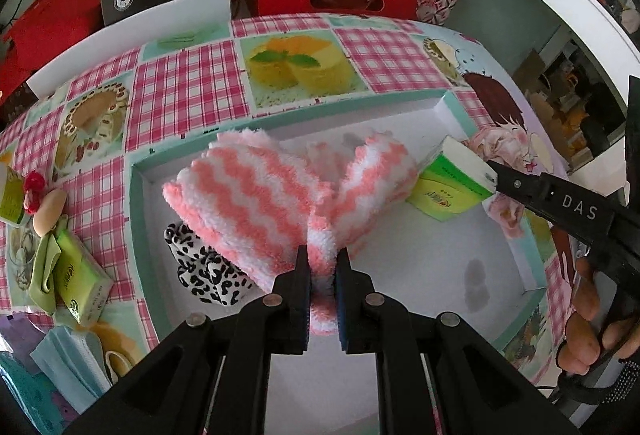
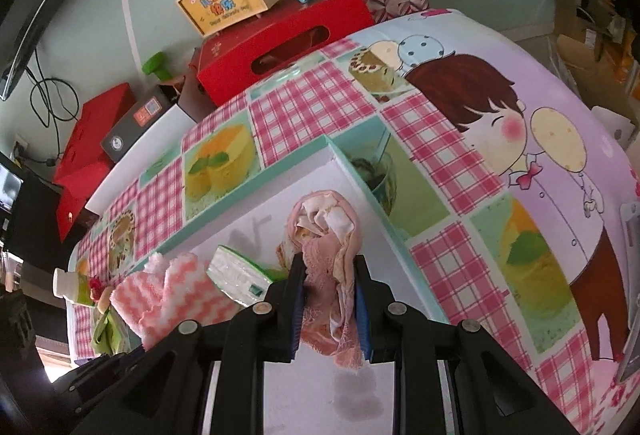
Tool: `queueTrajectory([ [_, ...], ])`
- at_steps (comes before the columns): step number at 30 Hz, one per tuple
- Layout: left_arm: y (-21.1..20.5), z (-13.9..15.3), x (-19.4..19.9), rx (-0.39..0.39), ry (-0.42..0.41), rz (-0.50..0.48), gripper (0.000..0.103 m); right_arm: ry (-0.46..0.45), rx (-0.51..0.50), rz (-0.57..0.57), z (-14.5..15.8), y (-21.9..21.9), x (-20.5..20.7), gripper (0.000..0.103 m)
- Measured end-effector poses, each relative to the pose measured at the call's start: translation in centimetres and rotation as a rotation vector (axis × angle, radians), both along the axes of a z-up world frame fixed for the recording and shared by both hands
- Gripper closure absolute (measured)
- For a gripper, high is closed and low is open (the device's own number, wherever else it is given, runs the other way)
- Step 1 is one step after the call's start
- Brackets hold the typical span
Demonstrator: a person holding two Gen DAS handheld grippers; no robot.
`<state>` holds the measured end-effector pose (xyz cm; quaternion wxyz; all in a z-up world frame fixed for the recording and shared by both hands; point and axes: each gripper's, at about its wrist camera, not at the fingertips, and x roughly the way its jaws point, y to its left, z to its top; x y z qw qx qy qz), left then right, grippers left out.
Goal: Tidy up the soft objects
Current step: 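Open both tools to drop the knitted cloth and pink fabric into the tray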
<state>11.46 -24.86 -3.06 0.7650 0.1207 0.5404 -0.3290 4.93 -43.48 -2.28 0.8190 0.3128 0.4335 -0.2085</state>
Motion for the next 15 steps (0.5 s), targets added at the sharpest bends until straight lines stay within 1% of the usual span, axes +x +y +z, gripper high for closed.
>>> queueTrajectory([
  [4, -0.2, -0.2, 0.0, 0.009, 0.004, 0.002, 0.091, 0.008, 0.001, 0.0, -0.1, 0.1, 0.1, 0.078],
  [5, -0.2, -0.1, 0.0, 0.008, 0.004, 0.003, 0.087, 0.007, 0.002, -0.003, -0.1, 0.0, 0.1, 0.078],
  [7, -0.1, 0.3, -0.1, 0.007, -0.004, 0.005, 0.076, 0.004, 0.005, -0.007, 0.2, 0.0, 0.0, 0.077],
  [9, 0.1, 0.8, -0.1, -0.002, -0.012, 0.01, 0.055, 0.003, -0.001, -0.013, 0.6, 0.0, -0.2, 0.067],
  [10, 0.2, 1.2, -0.1, -0.011, -0.019, 0.013, 0.052, -0.001, -0.004, -0.015, 0.8, 0.0, -0.2, 0.059],
  [11, 0.4, 1.6, -0.1, -0.018, -0.028, 0.015, 0.05, -0.009, -0.006, -0.016, 1.1, 0.0, -0.3, 0.057],
  [13, 0.7, 2.4, -0.1, -0.029, -0.043, 0.019, 0.049, -0.024, -0.009, -0.019, 1.8, 0.1, -0.5, 0.055],
  [15, 1.3, 3.4, -0.1, -0.051, -0.058, 0.029, 0.049, -0.036, -0.015, -0.024, 2.4, 0.2, -0.8, 0.051],
])
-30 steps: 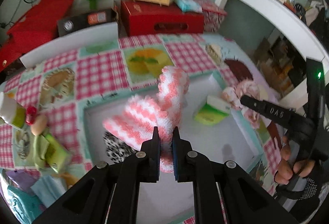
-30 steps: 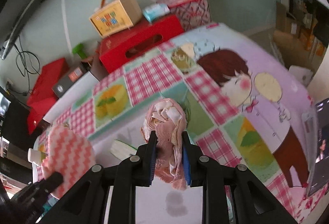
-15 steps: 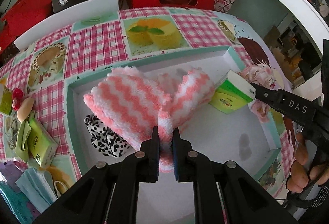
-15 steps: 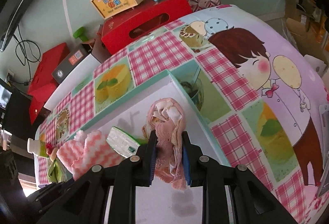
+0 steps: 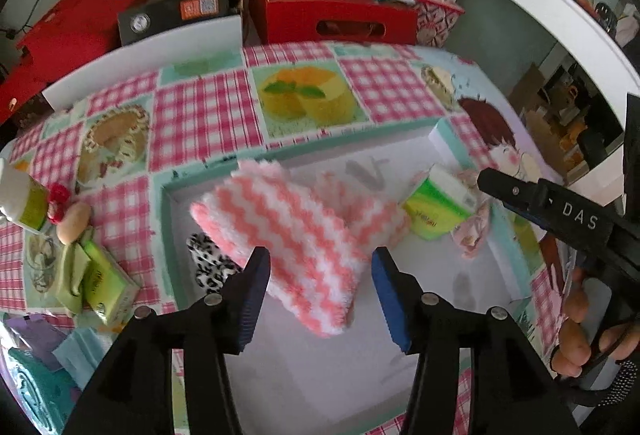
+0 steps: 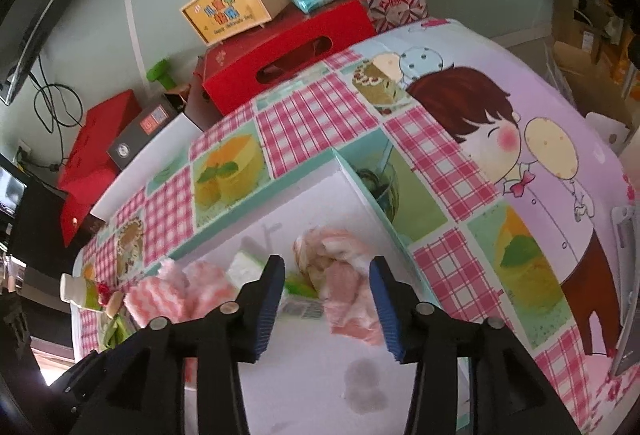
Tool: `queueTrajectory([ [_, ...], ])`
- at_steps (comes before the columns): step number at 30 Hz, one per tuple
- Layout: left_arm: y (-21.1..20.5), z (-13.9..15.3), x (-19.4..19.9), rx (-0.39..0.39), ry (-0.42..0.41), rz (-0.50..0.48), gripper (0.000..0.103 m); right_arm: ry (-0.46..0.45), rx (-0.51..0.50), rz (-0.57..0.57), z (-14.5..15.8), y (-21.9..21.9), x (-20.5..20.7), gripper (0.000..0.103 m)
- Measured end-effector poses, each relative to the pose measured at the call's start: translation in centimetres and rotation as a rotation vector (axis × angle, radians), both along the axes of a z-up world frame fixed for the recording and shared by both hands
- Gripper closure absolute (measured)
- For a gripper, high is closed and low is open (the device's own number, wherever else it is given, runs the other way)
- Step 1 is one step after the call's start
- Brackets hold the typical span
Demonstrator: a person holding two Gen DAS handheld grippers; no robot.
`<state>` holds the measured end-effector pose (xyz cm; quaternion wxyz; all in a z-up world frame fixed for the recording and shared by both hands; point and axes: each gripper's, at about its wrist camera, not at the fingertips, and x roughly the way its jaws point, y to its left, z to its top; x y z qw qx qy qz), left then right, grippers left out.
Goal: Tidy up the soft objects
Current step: 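Open both tools to drop the knitted cloth and pink fabric into the tray, then move both tools back toward the pile of soft items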
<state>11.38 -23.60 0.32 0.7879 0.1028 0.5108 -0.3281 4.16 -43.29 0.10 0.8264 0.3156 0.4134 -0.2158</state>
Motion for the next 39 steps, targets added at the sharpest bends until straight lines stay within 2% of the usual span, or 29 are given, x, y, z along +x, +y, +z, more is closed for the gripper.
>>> queueTrajectory([
  [4, 1.0, 1.4, 0.2, -0.033, -0.02, 0.02, 0.043, -0.023, -0.029, -0.007, 1.6, 0.4, -0.5, 0.048],
  [5, 1.3, 1.8, 0.4, -0.044, -0.026, 0.03, 0.035, -0.025, -0.035, -0.007, 1.9, 0.5, -0.5, 0.044],
  [6, 1.6, 2.1, 0.5, -0.051, -0.032, 0.038, 0.033, -0.024, -0.042, -0.006, 2.1, 0.6, -0.6, 0.042],
  [10, 2.4, 2.6, 1.0, -0.061, -0.049, 0.067, 0.032, -0.01, -0.075, 0.009, 2.7, 1.3, -0.4, 0.035],
  [13, 2.9, 2.5, 1.6, -0.052, -0.051, 0.093, 0.022, 0.013, -0.099, 0.02, 2.7, 1.8, -0.1, 0.027],
  [15, 3.3, 2.3, 2.1, -0.042, -0.054, 0.109, 0.02, 0.017, -0.114, 0.031, 2.7, 2.0, 0.0, 0.019],
  [17, 3.6, 2.0, 2.5, -0.027, -0.056, 0.122, 0.018, 0.016, -0.136, 0.038, 2.8, 2.3, 0.1, 0.0],
  [26, 5.2, 1.5, 3.9, -0.016, -0.038, 0.184, 0.015, 0.038, -0.119, 0.026, 2.4, 2.1, 0.1, 0.0],
  [29, 5.5, 1.3, 4.1, -0.024, -0.026, 0.189, 0.015, 0.044, -0.117, 0.022, 2.3, 2.1, 0.2, 0.0],
  [33, 5.8, 1.0, 4.4, -0.027, -0.016, 0.21, 0.009, 0.048, -0.122, 0.033, 2.4, 2.5, 0.4, 0.0],
  [39, 6.7, 1.4, 4.9, -0.044, -0.024, 0.233, 0.008, 0.036, -0.135, 0.056, 2.9, 3.3, 0.8, 0.0],
])
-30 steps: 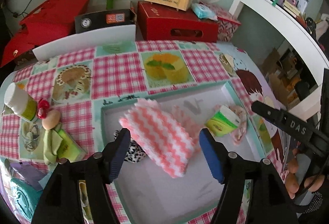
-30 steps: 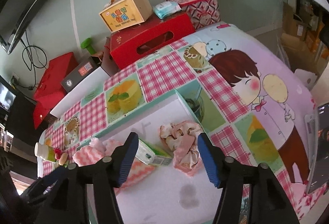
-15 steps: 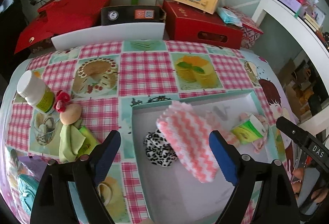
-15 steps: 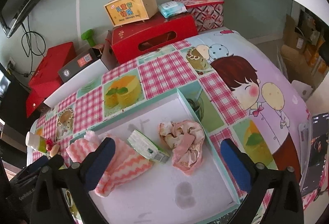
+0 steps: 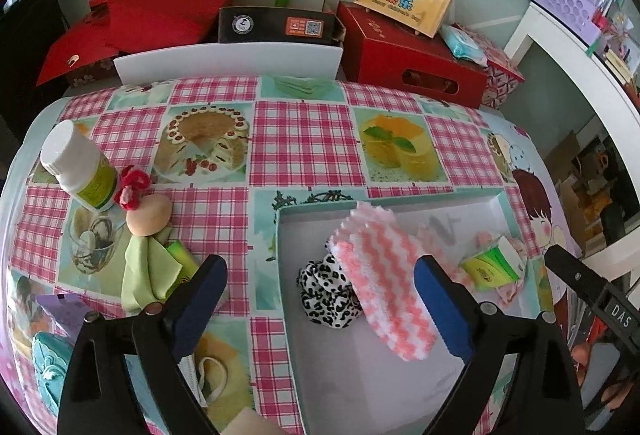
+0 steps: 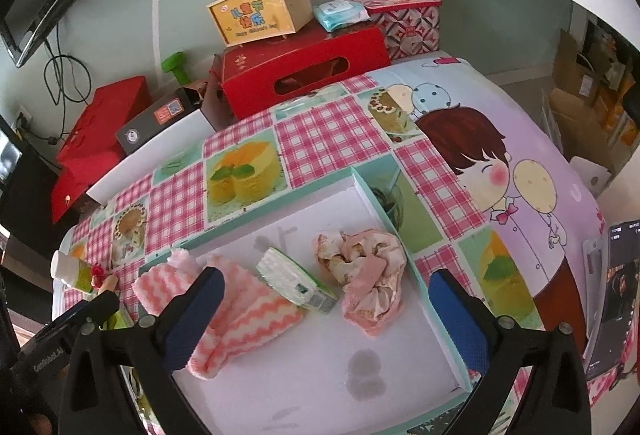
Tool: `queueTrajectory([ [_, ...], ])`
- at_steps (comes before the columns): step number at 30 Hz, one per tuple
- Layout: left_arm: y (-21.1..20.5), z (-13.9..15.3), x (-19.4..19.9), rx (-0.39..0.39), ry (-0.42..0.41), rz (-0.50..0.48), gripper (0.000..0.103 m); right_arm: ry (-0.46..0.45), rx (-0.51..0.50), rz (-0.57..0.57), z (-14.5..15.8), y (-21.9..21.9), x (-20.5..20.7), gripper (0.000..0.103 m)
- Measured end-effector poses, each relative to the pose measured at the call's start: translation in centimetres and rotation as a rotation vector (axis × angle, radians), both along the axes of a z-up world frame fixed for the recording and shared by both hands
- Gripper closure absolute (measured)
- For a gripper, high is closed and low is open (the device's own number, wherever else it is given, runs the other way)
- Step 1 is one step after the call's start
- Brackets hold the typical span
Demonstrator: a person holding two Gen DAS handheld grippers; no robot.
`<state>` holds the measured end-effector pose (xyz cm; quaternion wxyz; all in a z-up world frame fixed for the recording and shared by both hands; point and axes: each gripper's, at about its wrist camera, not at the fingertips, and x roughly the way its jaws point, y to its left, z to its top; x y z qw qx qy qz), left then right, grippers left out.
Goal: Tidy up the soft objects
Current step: 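Move both tools back toward the pile of soft items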
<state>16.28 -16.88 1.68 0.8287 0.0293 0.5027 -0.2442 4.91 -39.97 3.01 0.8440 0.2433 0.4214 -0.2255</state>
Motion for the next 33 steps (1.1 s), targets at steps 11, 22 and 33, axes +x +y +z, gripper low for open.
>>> queueTrajectory([
  [11, 7.6, 1.4, 3.1, -0.066, -0.006, 0.169, 0.008, 0.012, -0.025, 0.11, 0.2, 4.0, 2.2, 0.0],
  [22, 20.5, 1.1, 5.5, -0.059, -0.028, 0.558, 0.008, 0.026, -0.055, 0.255, 0.2, 9.6, 4.8, 0.0],
  [33, 26.1, 0.6, 5.1, -0.139, -0.042, 0.705, 0.001, 0.038, -0.077, 0.378, -0.4, 15.1, 7.1, 0.0],
])
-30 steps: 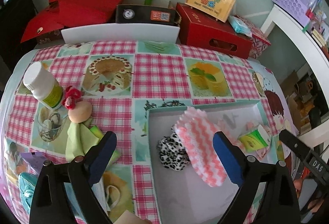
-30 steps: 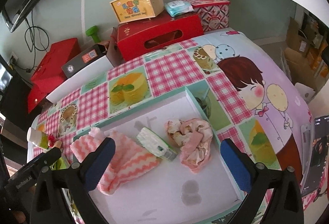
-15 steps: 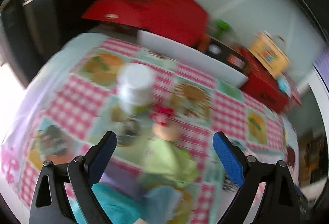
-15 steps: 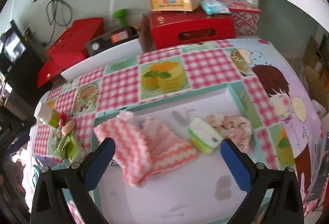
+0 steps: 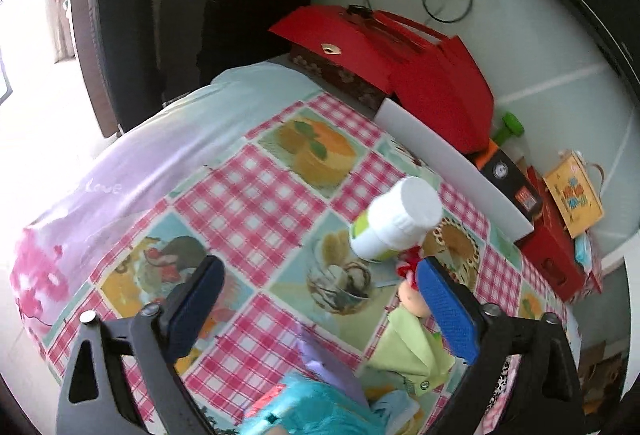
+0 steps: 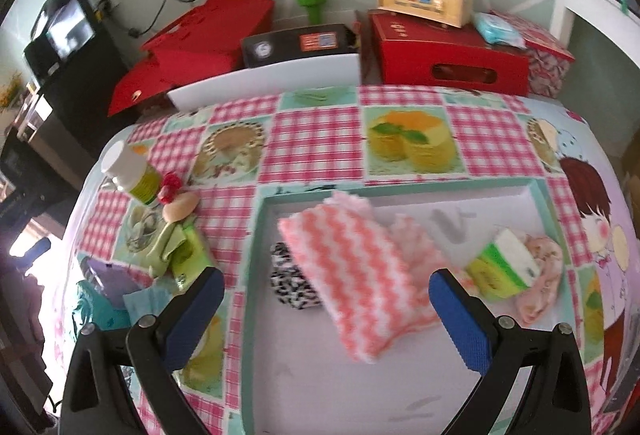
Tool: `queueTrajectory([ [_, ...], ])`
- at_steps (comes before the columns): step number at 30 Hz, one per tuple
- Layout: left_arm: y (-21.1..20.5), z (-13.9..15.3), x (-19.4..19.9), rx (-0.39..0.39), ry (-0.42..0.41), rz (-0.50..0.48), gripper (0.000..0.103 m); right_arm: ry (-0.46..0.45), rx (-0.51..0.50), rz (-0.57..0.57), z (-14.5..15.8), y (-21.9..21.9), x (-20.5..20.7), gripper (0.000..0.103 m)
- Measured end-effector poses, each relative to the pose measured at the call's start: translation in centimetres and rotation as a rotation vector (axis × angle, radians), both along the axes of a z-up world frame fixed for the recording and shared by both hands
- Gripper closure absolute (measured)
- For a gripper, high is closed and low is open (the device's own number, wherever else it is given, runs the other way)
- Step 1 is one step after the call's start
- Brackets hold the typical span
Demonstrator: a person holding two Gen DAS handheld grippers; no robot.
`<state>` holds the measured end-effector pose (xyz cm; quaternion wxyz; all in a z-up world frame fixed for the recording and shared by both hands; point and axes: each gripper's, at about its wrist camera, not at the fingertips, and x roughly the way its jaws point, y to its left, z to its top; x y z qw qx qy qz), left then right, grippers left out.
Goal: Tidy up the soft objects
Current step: 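Move both tools back toward the pile of soft items, then grasp the green tissue box with the right tool while the left tool reaches the green cloth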
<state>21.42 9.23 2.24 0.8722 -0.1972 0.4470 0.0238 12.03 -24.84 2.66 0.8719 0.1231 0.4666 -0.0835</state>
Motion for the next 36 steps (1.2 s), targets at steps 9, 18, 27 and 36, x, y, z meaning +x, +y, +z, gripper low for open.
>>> queueTrajectory([
  [9, 3.4, -0.7, -0.4, -0.051, 0.008, 0.053, 0.001, -0.041, 0.087, 0.077, -0.4, 3.1, 1.9, 0.0],
  [18, 1.7, -0.9, 0.3, -0.035, 0.022, -0.047, 0.001, -0.033, 0.044, 0.186, -2.1, 6.7, 4.0, 0.0],
  [27, -4.0, -0.8, 1.2, 0.046, 0.092, -0.21, 0.001, 0.004, -0.011, 0.317, -4.5, 9.3, 5.4, 0.0],
  [36, -7.0, -2.9, 2.5, 0.038, 0.197, -0.273, 0.001, 0.038, 0.004, 0.398, -6.7, 10.6, 6.5, 0.02],
])
